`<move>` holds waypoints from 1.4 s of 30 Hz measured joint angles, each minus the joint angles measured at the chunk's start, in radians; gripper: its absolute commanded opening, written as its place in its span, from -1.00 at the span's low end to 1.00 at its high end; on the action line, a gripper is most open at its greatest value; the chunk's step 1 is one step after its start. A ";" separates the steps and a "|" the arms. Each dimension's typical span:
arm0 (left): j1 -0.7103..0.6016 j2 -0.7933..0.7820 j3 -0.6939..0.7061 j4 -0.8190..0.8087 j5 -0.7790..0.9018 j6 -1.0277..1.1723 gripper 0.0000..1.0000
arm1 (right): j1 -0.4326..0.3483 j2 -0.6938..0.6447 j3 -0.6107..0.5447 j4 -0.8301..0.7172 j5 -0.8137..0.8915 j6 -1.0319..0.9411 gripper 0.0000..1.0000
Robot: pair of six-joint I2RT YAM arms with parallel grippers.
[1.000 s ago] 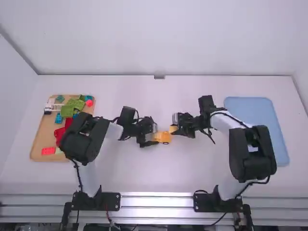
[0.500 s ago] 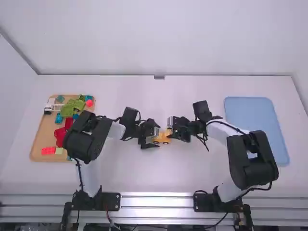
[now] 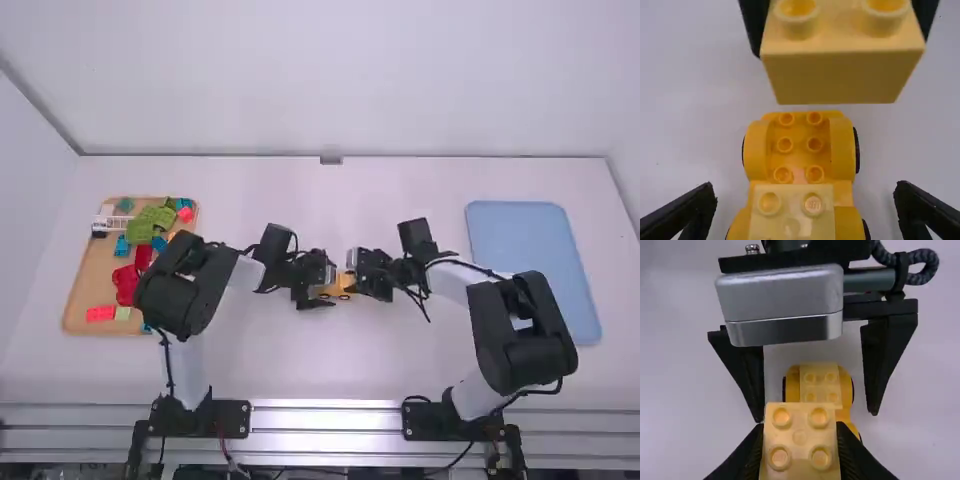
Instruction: Assemble lego blocks to make yellow taxi
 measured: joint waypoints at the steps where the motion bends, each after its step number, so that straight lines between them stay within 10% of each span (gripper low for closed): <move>1: 0.000 0.000 0.000 0.001 0.000 -0.002 0.89 | 0.000 0.000 0.000 -0.001 0.000 -0.002 -0.56; 10: 0.004 0.043 0.000 0.028 0.022 -0.021 0.78 | 0.000 0.000 0.000 -0.004 0.000 0.002 -0.56; 19: 0.005 0.044 0.000 0.050 0.027 -0.022 0.05 | 0.000 0.000 0.000 -0.008 0.003 -0.001 -0.56; 42: 0.005 0.044 0.000 0.039 0.038 -0.047 -0.01 | 0.011 0.158 0.000 0.177 0.009 -0.026 -0.59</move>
